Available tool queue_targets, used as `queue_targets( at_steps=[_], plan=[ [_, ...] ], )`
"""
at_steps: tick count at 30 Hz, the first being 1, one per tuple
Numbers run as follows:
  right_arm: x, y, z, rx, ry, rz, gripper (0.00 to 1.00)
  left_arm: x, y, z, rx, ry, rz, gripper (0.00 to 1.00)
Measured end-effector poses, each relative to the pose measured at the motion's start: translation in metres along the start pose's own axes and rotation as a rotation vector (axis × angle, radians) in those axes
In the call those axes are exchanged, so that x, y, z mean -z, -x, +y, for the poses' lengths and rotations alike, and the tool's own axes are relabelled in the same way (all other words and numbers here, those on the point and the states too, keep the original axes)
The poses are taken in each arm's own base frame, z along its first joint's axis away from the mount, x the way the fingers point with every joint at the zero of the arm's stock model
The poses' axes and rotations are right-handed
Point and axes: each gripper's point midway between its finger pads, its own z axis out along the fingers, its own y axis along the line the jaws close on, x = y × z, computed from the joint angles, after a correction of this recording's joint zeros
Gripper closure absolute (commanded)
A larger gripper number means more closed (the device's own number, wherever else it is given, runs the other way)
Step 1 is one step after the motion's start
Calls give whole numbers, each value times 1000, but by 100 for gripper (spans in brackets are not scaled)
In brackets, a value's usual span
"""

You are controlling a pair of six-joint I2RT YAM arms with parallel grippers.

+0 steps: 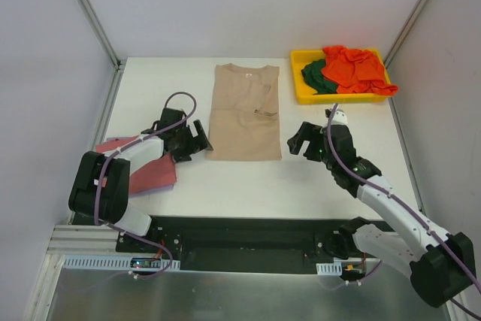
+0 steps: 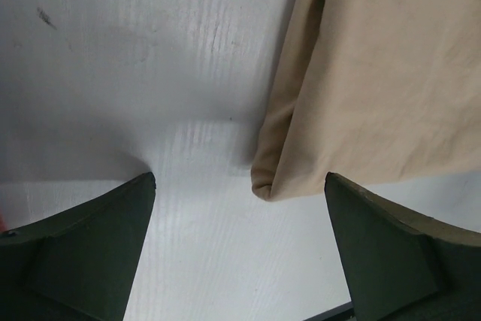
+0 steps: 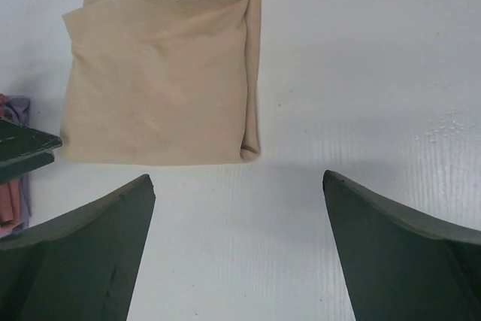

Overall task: Fold and stack the t-shirts
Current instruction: Grab one side of the 2/3 rectangular tshirt with both arms

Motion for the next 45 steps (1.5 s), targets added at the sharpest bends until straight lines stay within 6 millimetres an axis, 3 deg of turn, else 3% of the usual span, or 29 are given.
queue_targets(
  at_steps=[2, 12, 16, 18, 24, 26, 29, 33, 39, 43, 45],
  plan=[
    [5, 2, -3, -11, -1, -25, 4, -3, 5, -4, -2, -10, -6, 12],
    [4, -13, -18, -43, -42, -16, 4, -18, 5, -21, 7, -102, 37, 46],
    [3, -19, -20, -57, -46, -6, 4, -21, 3, -21, 18, -106, 48, 51],
    [2, -23, -22, -63, -49, -2, 4, -21, 3, -21, 20, -105, 49, 60],
    [1, -34, -27, -79, -57, 16, 4, -24, -1, -20, 27, -105, 66, 66],
    [0, -35, -27, -86, -54, 19, 4, -24, -1, -19, 28, -104, 67, 75],
    [-3, -39, -27, -99, -55, 31, 4, -25, -4, -17, 36, -99, 73, 100],
    [-16, -52, -26, -113, -57, 84, 4, -26, -7, -15, 39, -96, 88, 100],
    [-42, -88, -23, -128, -85, 246, 1, -26, -9, -17, 34, -96, 89, 100],
    [-63, -97, -6, -127, -83, 304, 21, -27, -14, -21, 22, -100, 100, 100],
    [-72, -99, 1, -136, -83, 315, 26, -27, -16, -22, 21, -101, 103, 100]
  ],
)
